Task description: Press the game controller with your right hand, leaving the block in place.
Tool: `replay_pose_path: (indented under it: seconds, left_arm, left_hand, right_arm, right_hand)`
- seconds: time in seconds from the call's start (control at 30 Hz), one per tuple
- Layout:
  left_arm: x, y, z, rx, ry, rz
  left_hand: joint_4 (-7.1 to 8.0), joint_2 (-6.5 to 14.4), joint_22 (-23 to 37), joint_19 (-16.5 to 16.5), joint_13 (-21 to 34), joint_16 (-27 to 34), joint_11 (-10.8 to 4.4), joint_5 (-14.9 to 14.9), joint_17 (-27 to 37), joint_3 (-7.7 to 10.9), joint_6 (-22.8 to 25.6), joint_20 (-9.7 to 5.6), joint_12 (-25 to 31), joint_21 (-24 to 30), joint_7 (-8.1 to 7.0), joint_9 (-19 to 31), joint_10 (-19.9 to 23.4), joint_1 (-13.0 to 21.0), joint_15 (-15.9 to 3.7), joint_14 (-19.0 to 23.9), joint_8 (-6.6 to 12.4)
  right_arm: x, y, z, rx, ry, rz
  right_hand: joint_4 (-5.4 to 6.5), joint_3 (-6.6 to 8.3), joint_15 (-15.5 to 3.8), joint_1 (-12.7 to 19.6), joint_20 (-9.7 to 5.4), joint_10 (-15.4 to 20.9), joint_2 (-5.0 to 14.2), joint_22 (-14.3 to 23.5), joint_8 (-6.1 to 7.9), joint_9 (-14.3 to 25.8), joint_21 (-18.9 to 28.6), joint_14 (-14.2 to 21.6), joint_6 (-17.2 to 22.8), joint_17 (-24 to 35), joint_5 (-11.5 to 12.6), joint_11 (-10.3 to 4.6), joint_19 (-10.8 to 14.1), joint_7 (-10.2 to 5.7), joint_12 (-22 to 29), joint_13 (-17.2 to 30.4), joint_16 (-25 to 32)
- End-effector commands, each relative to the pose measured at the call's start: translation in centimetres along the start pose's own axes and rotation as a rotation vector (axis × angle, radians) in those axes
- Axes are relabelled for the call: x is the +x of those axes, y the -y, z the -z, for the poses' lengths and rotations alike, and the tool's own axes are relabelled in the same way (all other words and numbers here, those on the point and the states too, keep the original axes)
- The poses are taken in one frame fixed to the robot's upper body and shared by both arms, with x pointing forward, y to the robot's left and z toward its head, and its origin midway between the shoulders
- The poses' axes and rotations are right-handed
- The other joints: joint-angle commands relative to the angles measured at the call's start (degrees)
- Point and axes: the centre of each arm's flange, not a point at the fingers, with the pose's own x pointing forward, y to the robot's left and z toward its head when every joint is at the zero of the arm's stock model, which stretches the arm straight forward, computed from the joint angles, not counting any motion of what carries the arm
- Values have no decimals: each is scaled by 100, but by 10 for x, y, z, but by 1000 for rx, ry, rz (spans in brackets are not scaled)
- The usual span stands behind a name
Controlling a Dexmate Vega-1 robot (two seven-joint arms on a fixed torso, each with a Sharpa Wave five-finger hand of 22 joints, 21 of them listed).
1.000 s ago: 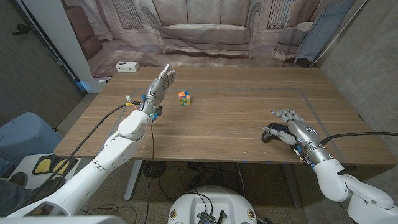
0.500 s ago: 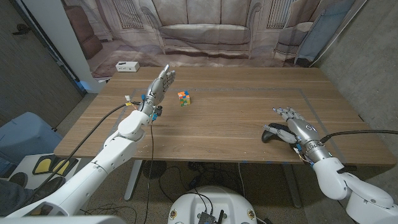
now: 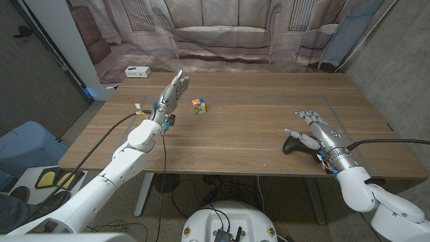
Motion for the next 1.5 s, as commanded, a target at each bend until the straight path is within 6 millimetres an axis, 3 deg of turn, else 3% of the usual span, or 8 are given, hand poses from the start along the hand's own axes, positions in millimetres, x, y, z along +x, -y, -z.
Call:
replay_pose_path:
  seconds: [0.03,0.27,0.6,0.73,0.77,0.83,1.5]
  left_arm:
    - [-1,1,-2,-6,13,-5]
    - [2,-2,-11,3,33,-7]
    - [4,-4,-15,9,35,-7]
    - [3,-3,-14,7,32,-4]
    - [3,-3,-13,7,32,-3]
    - [2,-3,-13,8,29,-3]
    - [2,-1,-14,2,30,-6]
  left_hand:
    - [-34,46,23,-13,5,-7,-2,-17,29,3,41,-2,-20,33,-28,12,27,5,-23,-9,-5]
    - [-41,49,23,-12,5,-6,6,-19,28,5,40,-2,-19,33,-28,12,31,10,-18,-6,-6]
    - [-50,53,23,-10,5,-6,14,-22,28,7,41,-3,-27,34,-28,12,11,15,-23,-6,-7]
    - [-54,54,23,-12,5,-8,16,-23,28,8,40,-10,-22,33,-23,12,23,17,-18,-11,-8]
    - [-54,54,23,-12,5,-8,17,-23,28,8,38,-9,-23,33,-24,12,19,17,-20,-12,-9]
    - [-57,55,23,-12,5,-7,17,-24,28,8,34,-16,-23,33,-21,12,19,18,-14,-9,-11]
    - [-72,61,22,-8,5,-8,22,-28,28,11,24,-38,-21,34,-23,12,23,24,-16,-12,-15]
  right_arm:
    - [10,8,-6,93,32,48]
    - [22,13,-10,156,58,63]
    - [30,20,-11,267,83,85]
    - [31,21,-11,333,96,95]
    - [31,20,-10,354,99,96]
    - [32,20,-9,389,107,94]
    - [59,26,-7,651,148,63]
  right_hand:
    - [21,-2,-19,-47,-138,112,3,16,119,22,63,113,281,14,16,12,141,12,11,10,59]
    - [16,-1,-18,-48,-344,198,2,11,111,26,101,232,343,1,15,39,327,1,20,9,82]
    - [10,0,-10,-44,-453,270,-2,6,112,23,140,295,417,-8,11,81,524,68,25,8,82]
    - [5,-2,12,-42,-608,355,-9,2,99,22,150,355,445,-15,7,169,638,151,37,7,84]
    - [1,-1,13,-37,-657,394,-11,-1,92,21,137,363,456,-19,7,309,656,192,40,6,74]
    - [-1,0,7,-34,-690,395,-11,-2,90,21,137,359,461,-20,6,316,670,210,37,5,68]
    - [-13,-7,36,-20,-686,460,-35,-9,73,18,141,432,498,-29,-1,412,841,380,26,2,58]
